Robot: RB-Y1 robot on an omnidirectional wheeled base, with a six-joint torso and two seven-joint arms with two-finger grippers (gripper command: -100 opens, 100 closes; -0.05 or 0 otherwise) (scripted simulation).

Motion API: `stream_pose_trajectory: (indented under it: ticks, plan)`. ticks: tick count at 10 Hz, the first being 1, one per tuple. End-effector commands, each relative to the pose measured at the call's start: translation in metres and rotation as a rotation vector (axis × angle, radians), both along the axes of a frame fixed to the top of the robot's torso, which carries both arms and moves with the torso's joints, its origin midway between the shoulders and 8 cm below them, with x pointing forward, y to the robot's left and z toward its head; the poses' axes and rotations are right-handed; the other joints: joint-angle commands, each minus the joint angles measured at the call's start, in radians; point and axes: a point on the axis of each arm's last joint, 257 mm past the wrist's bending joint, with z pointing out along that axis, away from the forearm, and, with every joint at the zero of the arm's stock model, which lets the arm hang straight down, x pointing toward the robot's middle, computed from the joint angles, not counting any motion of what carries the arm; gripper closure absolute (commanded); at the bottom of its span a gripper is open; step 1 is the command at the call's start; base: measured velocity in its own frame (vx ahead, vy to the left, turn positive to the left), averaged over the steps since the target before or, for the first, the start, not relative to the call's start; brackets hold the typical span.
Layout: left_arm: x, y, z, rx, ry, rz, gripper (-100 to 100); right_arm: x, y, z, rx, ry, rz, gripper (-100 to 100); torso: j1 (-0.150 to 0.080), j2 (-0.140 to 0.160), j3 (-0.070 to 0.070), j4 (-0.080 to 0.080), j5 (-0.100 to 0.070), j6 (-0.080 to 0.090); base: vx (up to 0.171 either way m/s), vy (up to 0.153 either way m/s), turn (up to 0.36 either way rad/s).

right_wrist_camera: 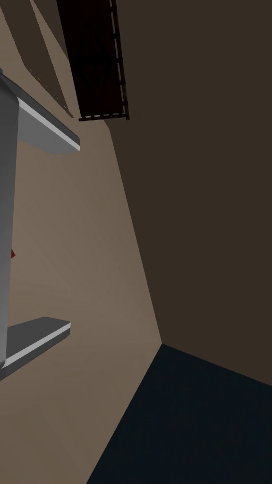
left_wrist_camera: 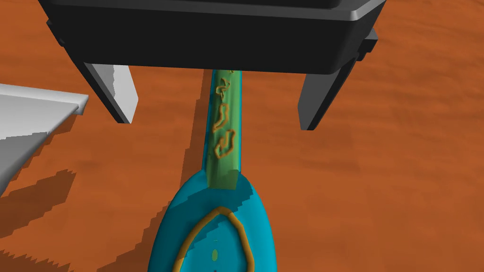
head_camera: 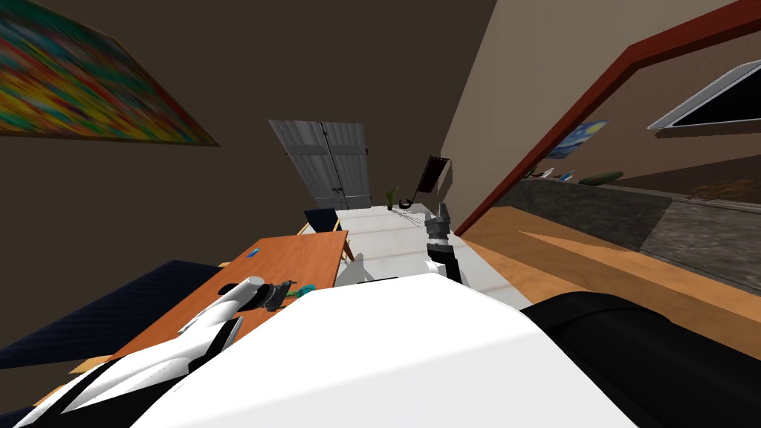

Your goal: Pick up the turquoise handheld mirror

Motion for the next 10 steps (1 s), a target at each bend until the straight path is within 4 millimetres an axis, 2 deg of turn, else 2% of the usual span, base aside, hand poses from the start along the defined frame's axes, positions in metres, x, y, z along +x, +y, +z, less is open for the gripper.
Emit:
stream_pose_trajectory:
  ticks: [1, 2, 4, 5, 6, 8, 9, 10]
  plan:
    - [-0.007, -0.007, -0.004, -0.024, 0.015, 0.003, -100, 0.0, 0.0, 0.0, 0.0, 0.0, 0.0, 0, 0.0, 0.0, 0.0, 0.0, 0.0, 0.0, 0.024, 0.033, -0.077]
    - [-0.014, -0.016, -0.011, -0.047, 0.029, 0.006, -100, 0.0, 0.0, 0.0, 0.0, 0.0, 0.0, 0, 0.0, 0.0, 0.0, 0.0, 0.0, 0.0, 0.042, 0.04, -0.089]
    - [-0.013, -0.015, -0.01, -0.045, 0.027, 0.008, -100, 0.0, 0.0, 0.0, 0.0, 0.0, 0.0, 0, 0.0, -0.001, -0.001, 0.0, 0.0, 0.0, 0.019, 0.018, -0.014]
    - [-0.014, -0.015, -0.01, -0.045, 0.028, 0.006, 0, 0.0, 0.0, 0.0, 0.0, 0.0, 0.0, 0, -0.001, 0.0, 0.0, 0.0, 0.0, 0.0, 0.0, 0.0, 0.0]
    - [-0.011, -0.027, -0.022, -0.045, 0.026, 0.017, -100, 0.0, 0.0, 0.0, 0.0, 0.0, 0.0, 0, -0.002, 0.001, 0.0, 0.0, -0.001, 0.0, -0.013, 0.052, -0.072]
    - [-0.011, -0.027, -0.022, -0.045, 0.026, 0.017, -100, 0.0, 0.0, 0.0, 0.0, 0.0, 0.0, 0, 0.001, 0.002, 0.001, 0.001, 0.0, 0.0, -0.025, 0.043, -0.025]
    - [-0.009, -0.038, -0.032, -0.045, 0.025, 0.025, -100, 0.0, 0.0, 0.0, 0.0, 0.0, 0.0, 0, 0.0, 0.003, 0.001, 0.001, 0.0, 0.0, -0.027, 0.043, -0.043]
    - [-0.009, -0.034, -0.028, -0.047, 0.027, 0.021, -100, 0.0, 0.0, 0.0, 0.0, 0.0, 0.0, 0, 0.0, 0.003, 0.002, 0.001, 0.0, 0.0, -0.013, 0.025, -0.02]
